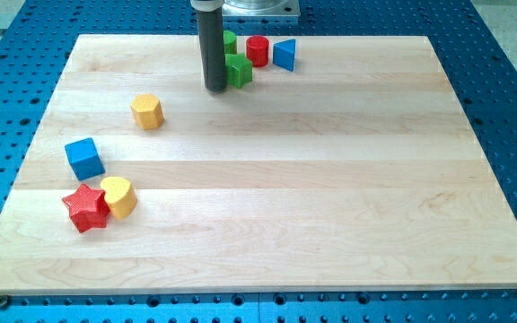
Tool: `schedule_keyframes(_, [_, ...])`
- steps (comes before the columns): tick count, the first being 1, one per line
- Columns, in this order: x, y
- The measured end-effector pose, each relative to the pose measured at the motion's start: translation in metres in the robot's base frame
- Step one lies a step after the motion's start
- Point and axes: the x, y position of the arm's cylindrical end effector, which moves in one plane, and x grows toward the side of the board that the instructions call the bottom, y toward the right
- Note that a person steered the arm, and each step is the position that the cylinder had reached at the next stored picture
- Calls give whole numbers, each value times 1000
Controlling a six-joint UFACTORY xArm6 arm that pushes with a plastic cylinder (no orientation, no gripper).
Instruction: Place the hexagon at the bottom of the green star
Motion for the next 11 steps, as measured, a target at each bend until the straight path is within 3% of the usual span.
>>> schedule_keyframes(3, [14,14])
schedule_keyframes(4, [96,-30])
schedule_keyframes(5, [123,-130])
schedule_keyframes(6, [83,-137])
schedule_keyframes(8, [76,-21])
schedule_keyframes(9, [72,-59])
schedule_keyframes(11, [53,3])
